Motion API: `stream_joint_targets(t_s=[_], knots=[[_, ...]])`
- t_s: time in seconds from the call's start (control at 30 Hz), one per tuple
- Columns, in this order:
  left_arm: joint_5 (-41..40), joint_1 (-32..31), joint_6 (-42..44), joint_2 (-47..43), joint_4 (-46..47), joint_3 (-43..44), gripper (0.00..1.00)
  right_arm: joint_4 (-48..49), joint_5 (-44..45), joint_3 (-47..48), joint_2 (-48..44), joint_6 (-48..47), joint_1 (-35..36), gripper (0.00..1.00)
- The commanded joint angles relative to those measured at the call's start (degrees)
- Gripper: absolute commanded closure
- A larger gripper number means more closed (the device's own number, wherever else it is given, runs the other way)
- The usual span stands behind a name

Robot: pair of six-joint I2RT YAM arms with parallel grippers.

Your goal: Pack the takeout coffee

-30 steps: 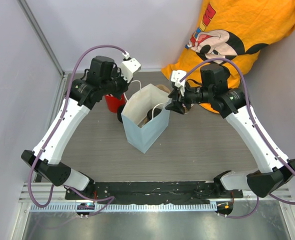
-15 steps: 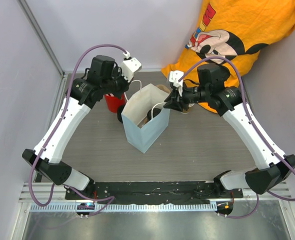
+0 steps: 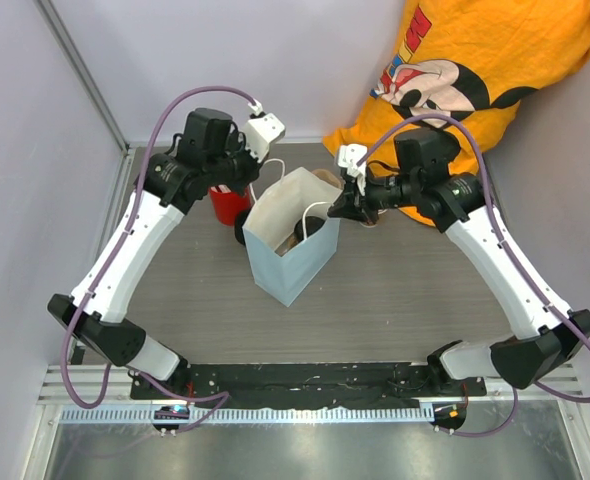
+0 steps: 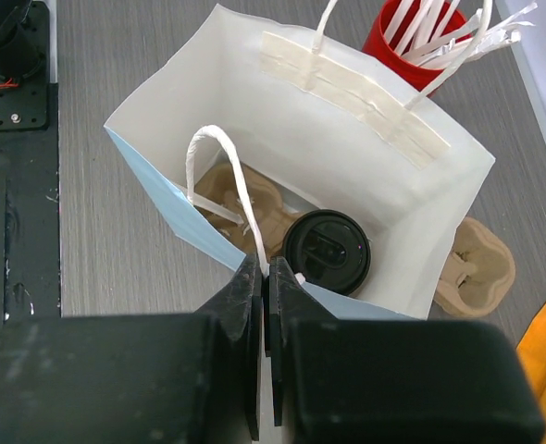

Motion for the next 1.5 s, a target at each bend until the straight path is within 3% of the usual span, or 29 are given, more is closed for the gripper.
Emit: stream_joint_targets(t_s=[0.0,0.73,1.0,1.47], knots=[[1.06,0.16,-0.46,0.47,1.25,2.19,1.0,-2.31,-1.56,3.16,-3.73,-1.68,0.59,0.98],[7.82,-2.65,-1.96,3.63,7.14,1.75,1.0,-9.26,-1.48,-3.34,-10.5,-3.52,4.81,0.98],[6.77,-6.6,-1.87,6.44,8.28,3.6,1.0,-9.26,-2.71,-5.01,-11.2,-3.0,5.6,0.98],[2.9,-7.22,-4.68,6.79,13.64,4.04,1.0,-8.47,-4.82,-2.9,-10.68,-0.62,6.13,0.98]])
